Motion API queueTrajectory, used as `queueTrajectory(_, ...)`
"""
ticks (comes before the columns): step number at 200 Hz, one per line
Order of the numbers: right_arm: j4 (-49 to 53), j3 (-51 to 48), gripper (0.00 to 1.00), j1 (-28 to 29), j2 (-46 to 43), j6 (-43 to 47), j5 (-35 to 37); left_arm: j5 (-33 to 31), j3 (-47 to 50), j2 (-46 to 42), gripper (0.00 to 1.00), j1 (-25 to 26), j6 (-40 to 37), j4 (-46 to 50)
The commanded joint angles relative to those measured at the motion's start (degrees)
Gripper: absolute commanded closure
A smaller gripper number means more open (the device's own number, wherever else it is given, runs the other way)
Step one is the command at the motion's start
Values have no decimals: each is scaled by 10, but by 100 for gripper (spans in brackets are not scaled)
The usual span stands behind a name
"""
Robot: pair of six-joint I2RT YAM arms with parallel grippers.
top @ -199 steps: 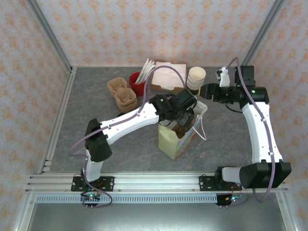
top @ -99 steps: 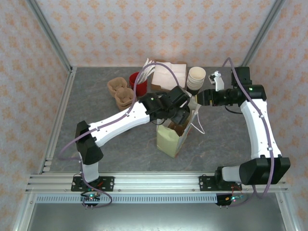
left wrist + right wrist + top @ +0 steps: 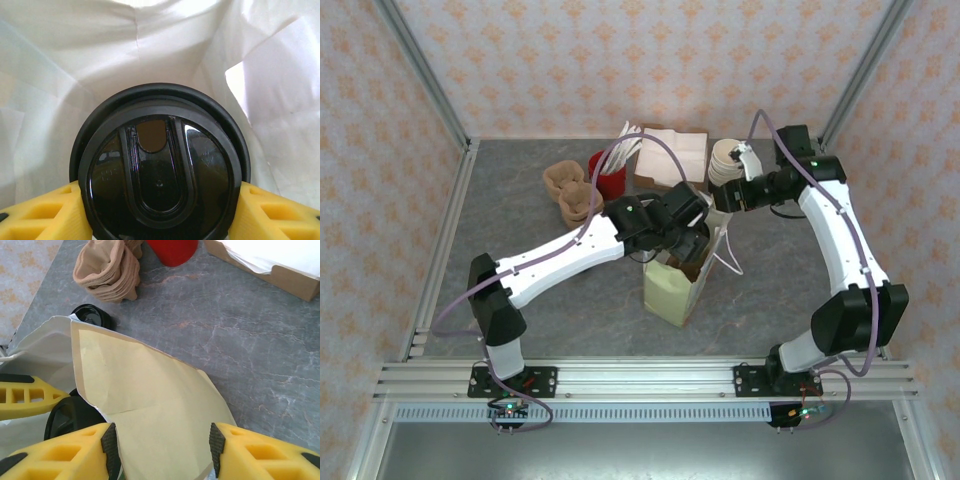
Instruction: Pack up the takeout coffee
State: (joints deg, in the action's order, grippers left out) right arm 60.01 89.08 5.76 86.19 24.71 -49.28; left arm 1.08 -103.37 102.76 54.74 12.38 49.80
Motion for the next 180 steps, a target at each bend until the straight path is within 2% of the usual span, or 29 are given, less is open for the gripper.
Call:
queueTrajectory(1, -5, 28, 47, 7, 7, 20, -23, -11, 9, -23, 39, -4, 7, -10)
queueTrajectory(38, 0, 38, 43, 14, 11, 32, -44, -12, 12, -29, 39, -6, 8, -15)
queueTrajectory(108, -24, 40, 50, 40, 38, 39, -15, -15, 30, -42, 39, -12, 12, -20)
queueTrajectory(134, -38, 45, 62, 42, 44, 34, -19, -20, 32, -43, 39, -12, 12, -21)
queueTrajectory(143, -39, 55, 70, 42, 46, 28, -24, -23, 33, -44, 39, -12, 12, -21)
queueTrajectory(163, -58, 65, 93, 44, 38, 3, -36, -33, 38, -48, 39, -12, 13, -26)
queueTrajectory(180, -82, 53, 97, 58, 19, -14, -35, -41, 46, -51, 39, -12, 14, -34)
